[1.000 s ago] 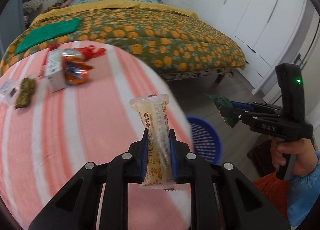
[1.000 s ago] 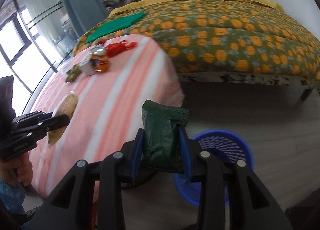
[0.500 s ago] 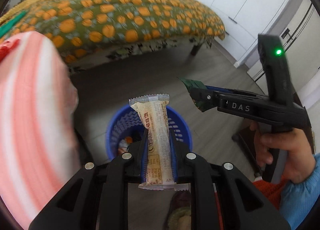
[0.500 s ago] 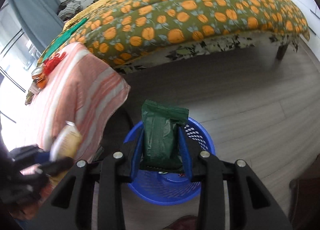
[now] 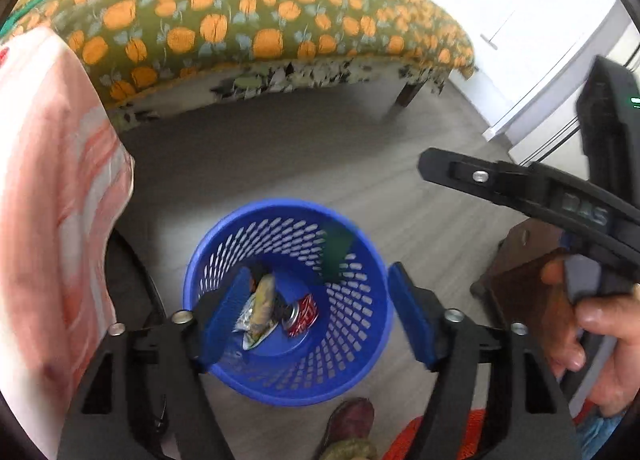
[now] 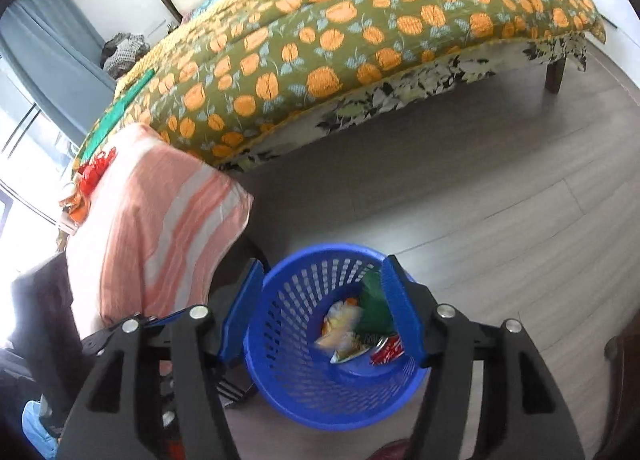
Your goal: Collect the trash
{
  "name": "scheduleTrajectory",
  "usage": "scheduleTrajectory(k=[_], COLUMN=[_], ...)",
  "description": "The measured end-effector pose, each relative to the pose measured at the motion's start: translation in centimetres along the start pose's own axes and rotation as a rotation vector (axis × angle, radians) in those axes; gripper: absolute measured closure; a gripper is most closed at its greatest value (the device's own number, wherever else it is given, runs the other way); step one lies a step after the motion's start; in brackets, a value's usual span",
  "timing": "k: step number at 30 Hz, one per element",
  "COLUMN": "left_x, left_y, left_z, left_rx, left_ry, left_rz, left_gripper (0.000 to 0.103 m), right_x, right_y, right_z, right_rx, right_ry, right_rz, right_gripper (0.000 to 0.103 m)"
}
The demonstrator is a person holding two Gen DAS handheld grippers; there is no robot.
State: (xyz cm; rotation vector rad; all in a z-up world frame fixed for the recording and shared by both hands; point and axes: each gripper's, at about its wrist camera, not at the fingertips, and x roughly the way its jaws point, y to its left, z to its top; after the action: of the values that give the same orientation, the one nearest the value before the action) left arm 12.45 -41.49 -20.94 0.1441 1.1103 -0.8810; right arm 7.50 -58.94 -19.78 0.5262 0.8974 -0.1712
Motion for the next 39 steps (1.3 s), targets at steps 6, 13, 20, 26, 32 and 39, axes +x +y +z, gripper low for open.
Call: scheduleTrajectory(k=[6, 13, 20, 26, 32, 39], left_x=[-7.8, -15.4, -19.4, -23.4, -26.3, -26.8], left_y=[-0.9, 4.2, 12.7, 20.0, 25.8, 30.0], left_z=[-1.3, -5.8, -9.2, -11.3, -12.9, -14.6], left_rx=[0.072, -0.016, -0.137, -0.206, -0.266, -0.335], left_ry=[-0.162, -0.277, -0.268, -0.271, -0.239, -0.186], left_rz=[0.054, 0.468, 0.437, 0.492, 0.636, 0.631], left_gripper=[0.006, 0.005, 0.005, 0.005, 0.005, 0.005], right_x=[-1.9, -3.6, -3.0, -1.0, 1.9, 6.3], right_y=[2.5, 8.5, 17.7, 25.5, 33.5, 38.3], right_z=[0.3, -0.4, -3.6, -7.5, -10.1, -9.4], right_rx=[-0.059, -0.229, -0.467, -0.578, -0.655, -0.668], right_ry=[-0.08, -0.198, -0.248, -0.194, -0.087, -0.022], right_rz=[-0.088, -0.153, -0.081, -0.005, 0.027, -0.023], right_gripper=[0.014, 0.014, 0.014, 0.014, 0.014, 0.014])
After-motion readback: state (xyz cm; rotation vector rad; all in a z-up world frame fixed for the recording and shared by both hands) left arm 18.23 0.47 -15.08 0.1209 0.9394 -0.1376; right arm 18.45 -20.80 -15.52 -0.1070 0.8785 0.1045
